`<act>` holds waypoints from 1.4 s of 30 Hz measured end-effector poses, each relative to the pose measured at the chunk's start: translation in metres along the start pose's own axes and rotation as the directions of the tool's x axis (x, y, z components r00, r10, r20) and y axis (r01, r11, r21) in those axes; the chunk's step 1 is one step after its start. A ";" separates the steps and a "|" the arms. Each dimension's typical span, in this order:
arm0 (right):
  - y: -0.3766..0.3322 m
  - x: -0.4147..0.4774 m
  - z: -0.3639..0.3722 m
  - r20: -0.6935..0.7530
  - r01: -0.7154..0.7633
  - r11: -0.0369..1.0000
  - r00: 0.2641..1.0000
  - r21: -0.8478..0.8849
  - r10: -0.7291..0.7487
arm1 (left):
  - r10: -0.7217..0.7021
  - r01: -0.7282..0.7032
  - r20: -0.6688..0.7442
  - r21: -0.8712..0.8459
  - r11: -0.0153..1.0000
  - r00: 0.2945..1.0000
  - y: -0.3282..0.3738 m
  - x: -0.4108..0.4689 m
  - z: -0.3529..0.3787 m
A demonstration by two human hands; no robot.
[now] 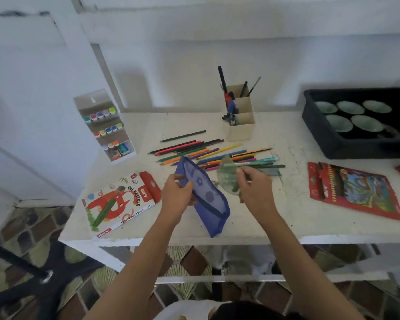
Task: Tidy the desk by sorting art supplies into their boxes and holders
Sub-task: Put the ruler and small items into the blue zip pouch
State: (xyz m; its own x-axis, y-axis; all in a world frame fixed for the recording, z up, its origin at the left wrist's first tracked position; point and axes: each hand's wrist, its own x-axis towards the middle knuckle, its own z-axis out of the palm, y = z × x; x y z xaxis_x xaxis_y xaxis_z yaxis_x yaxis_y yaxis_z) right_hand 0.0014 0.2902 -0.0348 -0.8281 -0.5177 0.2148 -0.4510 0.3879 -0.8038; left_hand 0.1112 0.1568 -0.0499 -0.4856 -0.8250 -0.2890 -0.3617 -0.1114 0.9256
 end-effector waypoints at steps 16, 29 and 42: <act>-0.011 -0.034 0.005 0.031 -0.035 0.998 0.999 -0.049 0.036 | -0.038 0.045 0.092 -0.071 0.996 0.995 -0.009 -0.002 -0.017; 0.076 -0.011 -0.059 0.117 -0.290 0.949 0.945 -0.122 0.304 | -0.067 0.066 -0.011 -0.093 0.993 0.998 -0.006 -0.005 -0.002; 0.122 0.031 -0.077 0.309 -0.195 0.957 0.916 -0.213 0.255 | -0.032 0.024 -0.196 -0.044 0.999 0.980 -0.013 -0.027 0.044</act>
State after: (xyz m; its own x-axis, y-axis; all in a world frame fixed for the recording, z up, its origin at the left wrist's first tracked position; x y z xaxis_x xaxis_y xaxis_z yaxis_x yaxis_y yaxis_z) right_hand -0.1050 0.3800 -0.0839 -0.7708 -0.6112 -0.1797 -0.3416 0.6345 -0.6933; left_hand 0.0940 0.2054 -0.0649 -0.3080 -0.9137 -0.2649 -0.3379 -0.1552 0.9283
